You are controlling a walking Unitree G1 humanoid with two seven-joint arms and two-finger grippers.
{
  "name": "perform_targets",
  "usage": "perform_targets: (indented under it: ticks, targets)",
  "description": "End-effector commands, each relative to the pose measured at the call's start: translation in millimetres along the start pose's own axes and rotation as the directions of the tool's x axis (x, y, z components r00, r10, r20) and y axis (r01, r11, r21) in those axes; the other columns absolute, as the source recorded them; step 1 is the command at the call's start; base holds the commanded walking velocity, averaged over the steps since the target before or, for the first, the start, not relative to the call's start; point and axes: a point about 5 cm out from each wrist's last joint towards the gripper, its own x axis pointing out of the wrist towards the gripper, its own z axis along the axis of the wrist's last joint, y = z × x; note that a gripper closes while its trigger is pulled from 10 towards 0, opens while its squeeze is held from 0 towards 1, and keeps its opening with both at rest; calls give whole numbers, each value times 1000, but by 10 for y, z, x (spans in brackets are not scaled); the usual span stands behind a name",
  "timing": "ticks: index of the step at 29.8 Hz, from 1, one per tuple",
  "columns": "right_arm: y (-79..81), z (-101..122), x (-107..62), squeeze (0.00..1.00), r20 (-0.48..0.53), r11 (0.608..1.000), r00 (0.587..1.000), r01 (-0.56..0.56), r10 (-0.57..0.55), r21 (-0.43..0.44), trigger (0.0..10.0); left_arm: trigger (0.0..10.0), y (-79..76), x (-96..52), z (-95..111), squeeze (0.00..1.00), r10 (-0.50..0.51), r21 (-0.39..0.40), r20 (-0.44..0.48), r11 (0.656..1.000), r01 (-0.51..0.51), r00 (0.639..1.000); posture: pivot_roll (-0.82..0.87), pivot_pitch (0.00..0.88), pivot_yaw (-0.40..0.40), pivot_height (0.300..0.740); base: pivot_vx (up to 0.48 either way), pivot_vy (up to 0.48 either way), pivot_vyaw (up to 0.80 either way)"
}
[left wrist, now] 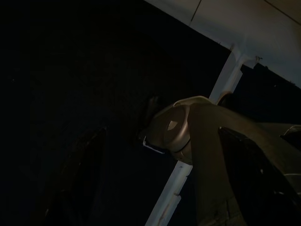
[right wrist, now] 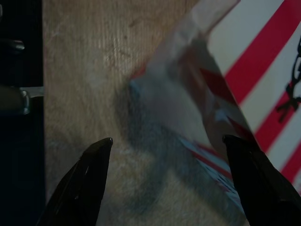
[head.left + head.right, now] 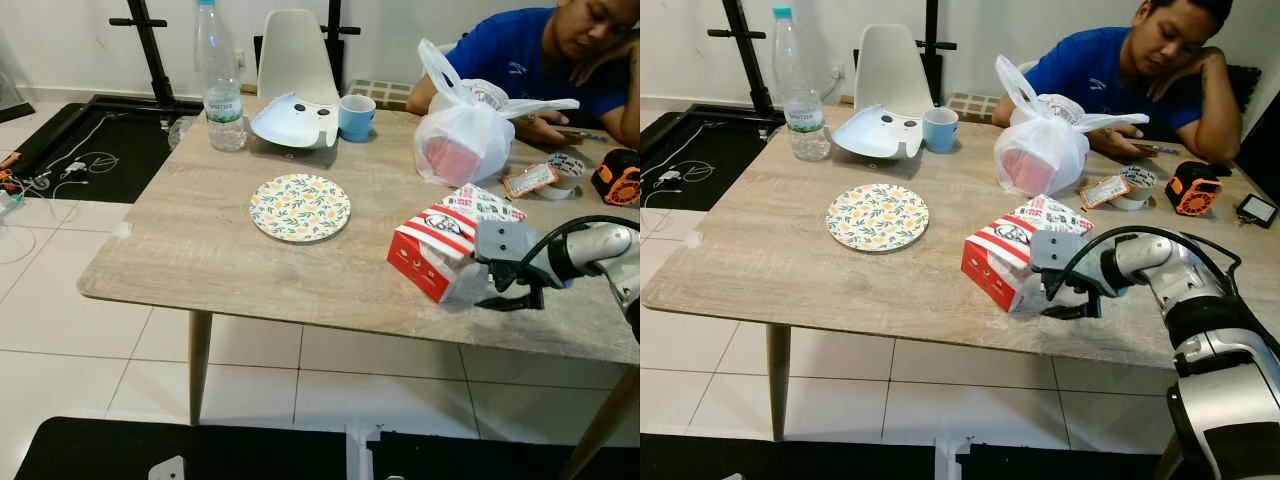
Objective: Restocking fridge
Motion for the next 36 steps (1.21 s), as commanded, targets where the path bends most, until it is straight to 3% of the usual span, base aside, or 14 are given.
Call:
perform_targets:
  ticks: [1, 7, 8, 10, 11, 19, 25, 29, 36]
  targets:
    - [6, 22, 40, 0, -7, 1000, 1000, 2, -2, -19, 10000, 10000, -6, -6, -38, 0, -1, 8, -16, 1000, 1, 1000, 19, 9, -63, 740, 0, 0, 0]
    - [40, 5, 127, 0, -72, 998, 997, 6, -11, -63, 10000, 10000, -18, -3, -40, 0, -4, 7, -17, 1000, 4, 1000, 15, 8, -64, 740, 0, 0, 0]
    - [53, 1, 160, 0, -97, 996, 995, 4, -12, -84, 1686, 10000, -20, -2, -40, 0, -4, 7, -17, 1000, 5, 1000, 15, 8, -64, 740, 0, 0, 0]
    - [61, -1, 180, 0, -112, 995, 994, 3, -14, -98, 1686, 10000, -21, -2, -40, 0, -5, 7, -17, 1000, 5, 1000, 15, 8, -64, 740, 0, 0, 0]
    - [73, -6, 201, 0, -127, 994, 992, -6, -8, -113, 0, 10000, -22, -2, -40, 0, -5, 6, -17, 1000, 5, 1000, 15, 8, -64, 740, 0, 0, 0]
    - [68, -5, 214, 0, -143, 991, 990, -1, -18, -136, 0, 10000, -27, 0, -39, 0, -5, 5, -16, 1000, 5, 1000, 14, 8, -64, 740, 0, 0, 0]
    - [-28, -10, 113, 0, -133, 990, 987, 73, -89, -124, 0, 10000, -30, 1, -38, 0, -6, 5, -15, 1000, 6, 1000, 14, 6, -63, 740, 0, 0, 0]
    - [-137, -152, -109, 0, -171, 983, 969, 170, -181, -76, 0, 10000, -36, 4, -33, 0, -8, 7, -16, 1000, 8, 1000, 5, 2, -63, 740, 0, 0, 0]
    - [-192, -282, -295, 0, -171, 964, 950, 264, -260, 1, 0, 10000, -49, 9, -27, 0, -12, 11, -16, 1000, 12, 1000, 5, 2, -63, 740, 0, 0, 0]
